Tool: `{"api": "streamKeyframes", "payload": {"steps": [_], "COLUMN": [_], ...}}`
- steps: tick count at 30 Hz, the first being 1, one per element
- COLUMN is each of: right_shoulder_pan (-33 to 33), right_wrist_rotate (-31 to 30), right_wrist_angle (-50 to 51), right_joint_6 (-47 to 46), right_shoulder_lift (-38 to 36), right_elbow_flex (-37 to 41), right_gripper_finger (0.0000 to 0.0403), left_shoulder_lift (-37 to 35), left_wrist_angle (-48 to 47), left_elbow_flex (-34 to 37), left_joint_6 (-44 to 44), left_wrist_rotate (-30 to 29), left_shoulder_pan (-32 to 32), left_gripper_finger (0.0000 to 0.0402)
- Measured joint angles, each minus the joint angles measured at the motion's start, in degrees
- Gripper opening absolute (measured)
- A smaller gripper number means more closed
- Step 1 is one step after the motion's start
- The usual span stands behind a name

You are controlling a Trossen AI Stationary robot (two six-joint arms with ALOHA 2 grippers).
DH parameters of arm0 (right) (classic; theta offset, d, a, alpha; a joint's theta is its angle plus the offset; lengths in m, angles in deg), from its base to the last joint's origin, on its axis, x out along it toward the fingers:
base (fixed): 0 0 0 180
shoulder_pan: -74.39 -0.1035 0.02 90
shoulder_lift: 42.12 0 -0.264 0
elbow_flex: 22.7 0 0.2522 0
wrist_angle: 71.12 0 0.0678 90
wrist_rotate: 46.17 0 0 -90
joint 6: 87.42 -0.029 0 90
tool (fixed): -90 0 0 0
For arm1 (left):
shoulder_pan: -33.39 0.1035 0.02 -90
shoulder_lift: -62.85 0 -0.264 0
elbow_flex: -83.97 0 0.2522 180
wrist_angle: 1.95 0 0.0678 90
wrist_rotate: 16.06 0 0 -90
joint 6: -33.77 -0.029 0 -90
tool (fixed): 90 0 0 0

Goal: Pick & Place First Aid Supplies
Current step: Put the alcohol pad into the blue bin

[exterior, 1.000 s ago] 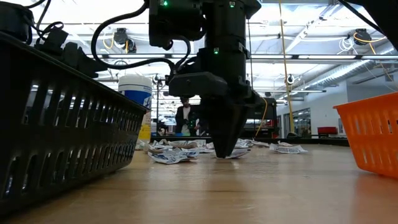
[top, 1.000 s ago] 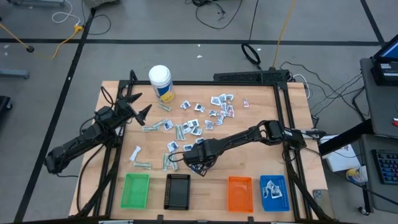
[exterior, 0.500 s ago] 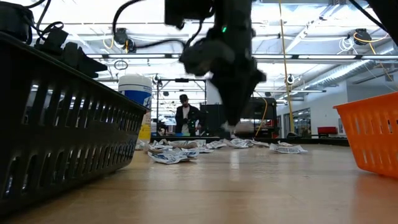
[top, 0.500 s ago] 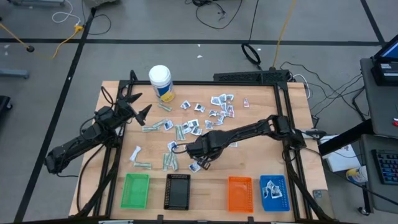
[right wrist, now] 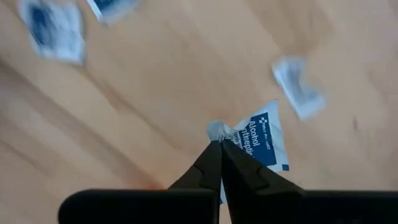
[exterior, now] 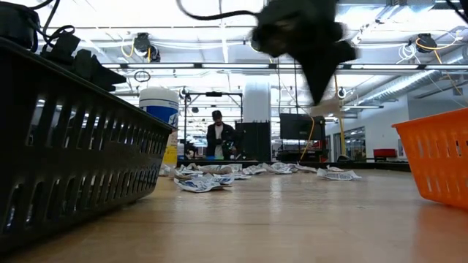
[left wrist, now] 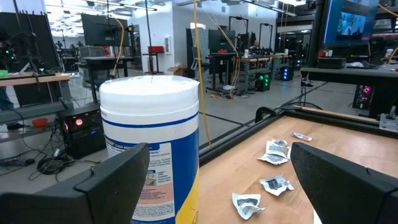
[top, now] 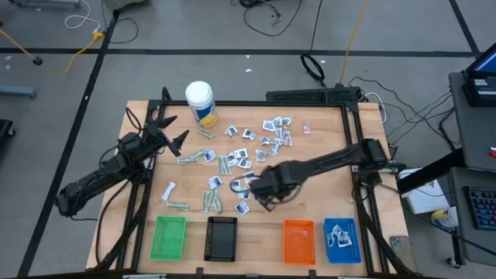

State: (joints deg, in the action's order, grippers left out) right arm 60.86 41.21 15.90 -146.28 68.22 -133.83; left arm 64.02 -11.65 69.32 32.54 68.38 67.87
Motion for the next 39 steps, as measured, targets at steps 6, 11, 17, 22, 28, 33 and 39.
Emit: {"api": "streamKeyframes", "payload": {"steps": [6,11,17,22,28,33,39], "right_shoulder_pan": [-6.9,-14.8,-25.4,-32.2,-37.1,-39.3,-41.2], "right_wrist_rotate": [1.7,3.0,3.0,3.0,3.1,4.1,7.3], "right_wrist_angle": [-0.3,-0.4,-0.3,1.0,2.0,-1.0,-10.3], "right_joint_6": [-13.5,-25.6,-39.3,-46.1,-49.5,-50.0,-50.1], "right_shoulder_lift": [-7.9,-14.3,-20.2,-22.4,-23.3,-22.5,-22.5], "right_elbow_flex": [10.3,16.6,21.8,23.2,23.2,25.8,32.8], "right_gripper_finger": [0.0000,0.0000,0.0000,0.0000,0.0000,0.0000,0.0000], "left_shoulder_lift": [0.0,0.0,0.0,0.0,0.0,0.0,0.0], "left_wrist_angle": [0.0,0.0,0.0,0.0,0.0,0.0,0.0], "left_elbow_flex": [0.0,0.0,0.0,0.0,0.0,0.0,0.0], "left_joint_6": [0.0,0.0,0.0,0.0,0.0,0.0,0.0], "left_wrist_rotate": [0.0,0.0,0.0,0.0,0.0,0.0,0.0], "left_shoulder_pan": [0.0,0.0,0.0,0.0,0.0,0.0,0.0], "left_gripper_finger": [0.0397,0.0397,0.0397,0.0397,0.0397,0.0397,0.0397]}}
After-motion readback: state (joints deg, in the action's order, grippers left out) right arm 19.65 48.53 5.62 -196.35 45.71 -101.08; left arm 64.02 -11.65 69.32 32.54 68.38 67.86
